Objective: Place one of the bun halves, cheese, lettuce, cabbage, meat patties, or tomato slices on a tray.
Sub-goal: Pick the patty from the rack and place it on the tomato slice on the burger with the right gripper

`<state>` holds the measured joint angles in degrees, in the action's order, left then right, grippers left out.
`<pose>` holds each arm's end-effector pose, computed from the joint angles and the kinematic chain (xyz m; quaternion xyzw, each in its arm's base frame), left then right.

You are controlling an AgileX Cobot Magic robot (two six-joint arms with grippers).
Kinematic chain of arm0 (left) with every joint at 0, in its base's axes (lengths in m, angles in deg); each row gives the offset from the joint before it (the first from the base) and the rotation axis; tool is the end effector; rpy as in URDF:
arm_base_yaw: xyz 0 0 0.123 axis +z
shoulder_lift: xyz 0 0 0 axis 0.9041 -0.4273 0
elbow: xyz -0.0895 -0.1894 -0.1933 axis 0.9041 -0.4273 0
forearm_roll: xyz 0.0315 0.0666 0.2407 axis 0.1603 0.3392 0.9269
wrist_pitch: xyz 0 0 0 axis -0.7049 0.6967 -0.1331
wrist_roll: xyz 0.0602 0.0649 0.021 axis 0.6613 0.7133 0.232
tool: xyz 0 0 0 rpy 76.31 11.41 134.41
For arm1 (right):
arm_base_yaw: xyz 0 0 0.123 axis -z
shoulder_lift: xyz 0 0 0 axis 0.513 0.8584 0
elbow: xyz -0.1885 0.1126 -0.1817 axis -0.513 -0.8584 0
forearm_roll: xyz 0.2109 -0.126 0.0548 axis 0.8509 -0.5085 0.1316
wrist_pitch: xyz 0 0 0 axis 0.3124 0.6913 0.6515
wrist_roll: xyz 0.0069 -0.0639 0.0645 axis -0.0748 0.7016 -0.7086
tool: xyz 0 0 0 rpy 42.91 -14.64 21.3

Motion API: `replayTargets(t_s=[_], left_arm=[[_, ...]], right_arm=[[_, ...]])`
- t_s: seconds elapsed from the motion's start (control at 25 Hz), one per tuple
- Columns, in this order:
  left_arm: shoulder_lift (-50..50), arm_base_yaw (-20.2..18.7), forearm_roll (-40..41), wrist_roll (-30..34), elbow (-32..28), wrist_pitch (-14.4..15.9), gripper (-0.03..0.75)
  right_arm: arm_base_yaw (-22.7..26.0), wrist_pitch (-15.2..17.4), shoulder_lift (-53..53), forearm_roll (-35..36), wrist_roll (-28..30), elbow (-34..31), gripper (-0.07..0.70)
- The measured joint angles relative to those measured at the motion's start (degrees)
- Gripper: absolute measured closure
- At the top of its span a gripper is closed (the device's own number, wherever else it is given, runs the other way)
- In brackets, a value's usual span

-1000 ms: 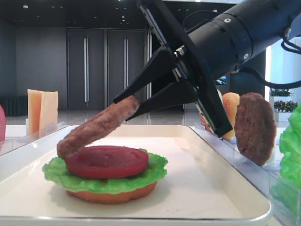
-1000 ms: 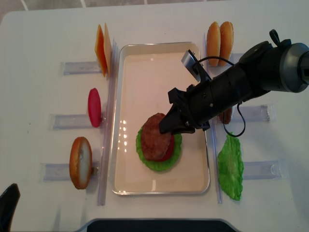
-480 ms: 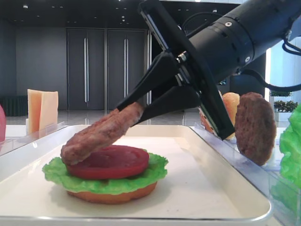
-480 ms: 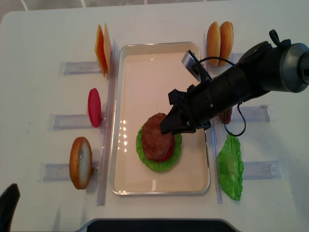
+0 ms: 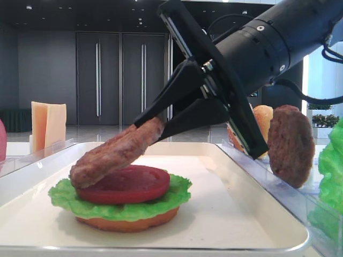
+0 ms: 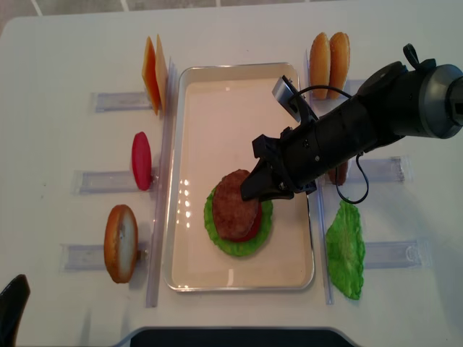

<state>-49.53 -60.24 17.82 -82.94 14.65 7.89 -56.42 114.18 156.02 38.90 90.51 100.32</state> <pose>-0.0063 -0.0048 0.2660 -0.0082 0.8681 0.0074 0.4963 0.2710 0.2111 0.1588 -0.1064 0.8657 0.4892 0.0025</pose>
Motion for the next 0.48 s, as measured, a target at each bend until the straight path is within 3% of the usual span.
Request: replayTargets(t_s=[0.24,0.32,0.48], left_arm=[[0.0,0.0,0.0,0.0,0.0,0.0,0.171],[0.0,0.0,0.0,0.0,0.0,0.0,0.171],[0.0,0.0,0.0,0.0,0.0,0.0,0.171]], right_arm=[[0.0,0.0,0.0,0.0,0.0,0.0,0.485],[0.0,0.06,0.0,-0.06,0.03,0.0,0.441],[0.0,0.53,0.0,-0.43,0.71,0.0,0.279]])
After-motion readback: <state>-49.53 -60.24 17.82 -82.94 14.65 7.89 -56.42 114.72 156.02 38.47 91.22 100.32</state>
